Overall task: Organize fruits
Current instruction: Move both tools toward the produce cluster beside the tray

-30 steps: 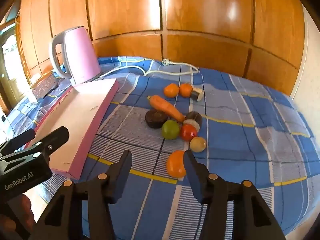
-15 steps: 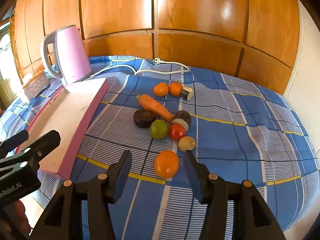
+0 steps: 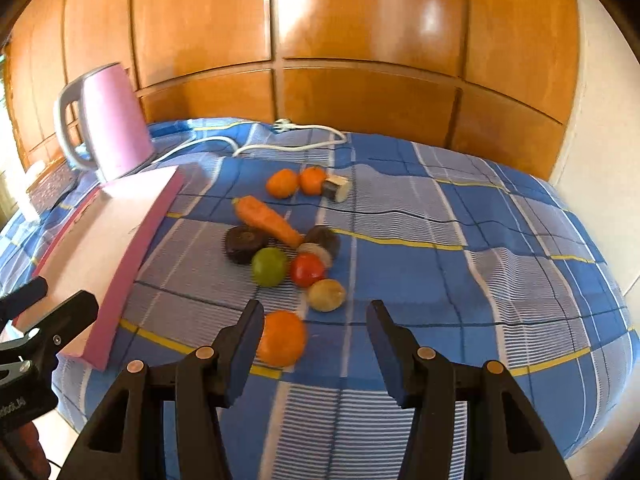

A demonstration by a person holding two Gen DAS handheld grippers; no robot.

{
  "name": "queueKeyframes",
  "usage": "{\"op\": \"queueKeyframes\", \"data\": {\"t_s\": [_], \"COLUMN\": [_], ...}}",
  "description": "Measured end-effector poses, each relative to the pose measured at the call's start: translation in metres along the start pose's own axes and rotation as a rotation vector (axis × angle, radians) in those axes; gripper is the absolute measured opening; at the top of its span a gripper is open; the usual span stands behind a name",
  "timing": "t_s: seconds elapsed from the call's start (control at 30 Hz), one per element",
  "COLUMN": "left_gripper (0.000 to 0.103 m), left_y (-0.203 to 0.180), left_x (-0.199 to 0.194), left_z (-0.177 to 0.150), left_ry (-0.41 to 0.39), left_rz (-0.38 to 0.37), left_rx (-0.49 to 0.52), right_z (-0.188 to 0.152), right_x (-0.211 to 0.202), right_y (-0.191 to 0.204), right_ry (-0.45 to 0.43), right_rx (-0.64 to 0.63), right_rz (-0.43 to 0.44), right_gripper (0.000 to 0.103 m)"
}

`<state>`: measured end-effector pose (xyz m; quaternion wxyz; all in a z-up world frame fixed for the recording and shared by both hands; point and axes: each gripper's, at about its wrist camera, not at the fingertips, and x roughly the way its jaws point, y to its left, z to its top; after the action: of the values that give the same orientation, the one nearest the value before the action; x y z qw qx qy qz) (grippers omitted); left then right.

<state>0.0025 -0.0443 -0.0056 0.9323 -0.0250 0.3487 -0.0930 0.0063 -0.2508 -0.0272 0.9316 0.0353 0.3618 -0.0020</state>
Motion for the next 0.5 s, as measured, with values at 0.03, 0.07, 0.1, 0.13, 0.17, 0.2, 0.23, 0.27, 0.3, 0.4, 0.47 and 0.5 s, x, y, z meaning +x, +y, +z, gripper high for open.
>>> {"op": "queueKeyframes", "data": {"t_s": [0.03,0.07,0.1,0.13,0.17,0.2,0.23,0.27,0.3,0.4,0.47,0.5], "left_gripper": [0.079,0.072,0.068,0.06,0.053,0.05,0.047,0.043,0.043,0.043,0.043,0.043], "left_y": [-0.003,-0.008,-0.012,-0.017,-0.023,-0.027,-0.033,-0.039,-0.046,-0.064,-0.079,-0.084], "left_x": [0.002,0.005,0.007,0.009,0.012,0.015,0.018,0.021,0.024,0.033,0.04,0.044], "left_z": [0.0,0.001,0.002,0.003,0.004,0.005,0.005,0.006,0.006,0.006,0.003,0.003], "left_ry": [0.008,0.02,0.032,0.042,0.057,0.065,0.076,0.085,0.1,0.136,0.154,0.164], "left_rz": [-0.01,-0.029,-0.049,-0.068,-0.099,-0.119,-0.151,-0.175,-0.21,-0.277,-0.301,-0.307], "left_rx": [0.015,0.038,0.057,0.072,0.093,0.106,0.123,0.137,0.155,0.201,0.237,0.248], "right_z": [0.001,0.001,0.002,0.002,0.003,0.003,0.003,0.004,0.005,0.007,0.006,0.005], "right_x": [0.002,0.003,0.003,0.005,0.006,0.006,0.007,0.008,0.01,0.011,0.012,0.013], "right_y": [-0.008,-0.015,-0.021,-0.029,-0.035,-0.041,-0.049,-0.055,-0.062,-0.074,-0.079,-0.081], "right_ry": [0.007,0.001,-0.001,-0.002,0.004,0.008,0.014,0.016,0.017,0.034,0.043,0.047], "right_rx": [0.023,0.034,0.045,0.058,0.069,0.081,0.099,0.113,0.132,0.165,0.177,0.177], "right_rz": [-0.006,-0.016,-0.025,-0.035,-0.042,-0.044,-0.042,-0.038,-0.034,-0.037,-0.041,-0.048], "right_gripper": [0.054,0.054,0.054,0.054,0.054,0.054,0.054,0.054,0.054,0.053,0.053,0.053]}}
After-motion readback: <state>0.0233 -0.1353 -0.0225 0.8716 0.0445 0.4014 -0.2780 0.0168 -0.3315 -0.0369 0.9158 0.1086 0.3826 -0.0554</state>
